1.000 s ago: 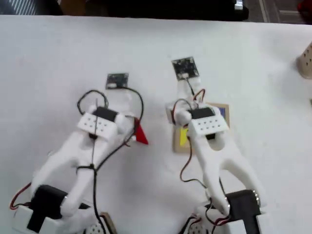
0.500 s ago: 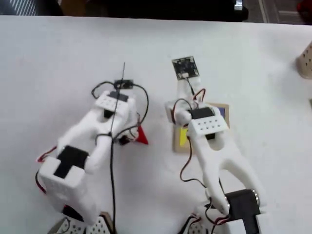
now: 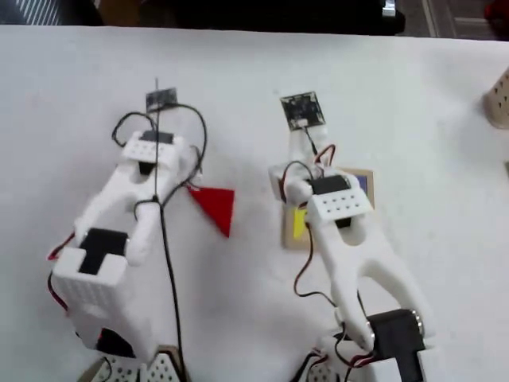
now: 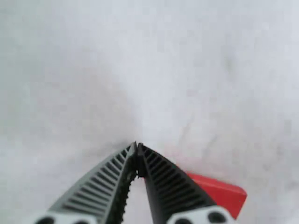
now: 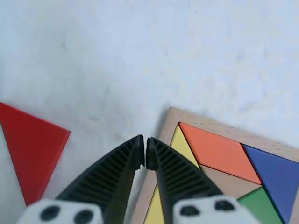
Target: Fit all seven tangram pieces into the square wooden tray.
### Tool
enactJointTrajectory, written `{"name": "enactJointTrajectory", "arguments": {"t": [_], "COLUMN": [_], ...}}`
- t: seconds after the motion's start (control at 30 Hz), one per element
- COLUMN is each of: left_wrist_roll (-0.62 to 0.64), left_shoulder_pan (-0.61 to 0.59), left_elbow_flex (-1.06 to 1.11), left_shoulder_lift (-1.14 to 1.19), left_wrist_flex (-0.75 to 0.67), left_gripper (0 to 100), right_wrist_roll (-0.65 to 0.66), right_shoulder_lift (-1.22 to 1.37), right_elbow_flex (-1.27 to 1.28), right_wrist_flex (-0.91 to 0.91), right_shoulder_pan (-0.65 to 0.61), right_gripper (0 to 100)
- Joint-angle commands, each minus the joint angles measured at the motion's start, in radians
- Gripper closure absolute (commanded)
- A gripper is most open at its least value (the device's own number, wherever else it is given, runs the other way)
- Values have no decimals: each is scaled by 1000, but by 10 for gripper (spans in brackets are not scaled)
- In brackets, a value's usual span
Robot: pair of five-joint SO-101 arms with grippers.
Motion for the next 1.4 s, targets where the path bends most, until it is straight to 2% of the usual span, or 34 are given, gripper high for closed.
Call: {"name": "enactJointTrajectory", "arguments": {"t": [0.0, 0.2, 0.37, 0.43, 0.53, 0.67, 0.77, 1.1, 1.23, 1.37], "left_wrist_roll": [-21, -21, -20, -20, -20, -20, -18, -18, -20, -20], "left_shoulder_pan": [8, 10, 30, 74, 133, 139, 110, 13, -2, 28], "left_elbow_flex": [-44, -46, -23, 28, 112, 155, 95, -292, -382, -331], "left_shoulder_lift": [-8, -24, -157, -206, -222, -153, -56, 191, 150, 59], "left_wrist_flex": [-144, -129, 121, 158, 97, -104, -115, 78, 265, 387], "left_gripper": [976, 976, 976, 976, 974, 976, 976, 976, 976, 976], "right_wrist_roll": [3, 3, 3, 3, 3, 3, 3, 3, 5, 9], "right_shoulder_lift": [-39, -39, -39, -39, -39, -39, -39, -42, -47, -42], "right_elbow_flex": [-14, -12, -12, -12, -12, -12, -12, -12, -12, -12], "right_wrist_flex": [-10, -12, -13, -15, -15, -15, -15, -13, -12, -15], "right_shoulder_pan": [4, 4, 4, 4, 2, 2, 2, 2, 2, 2], "right_gripper": [981, 981, 981, 981, 980, 980, 979, 979, 979, 979]}}
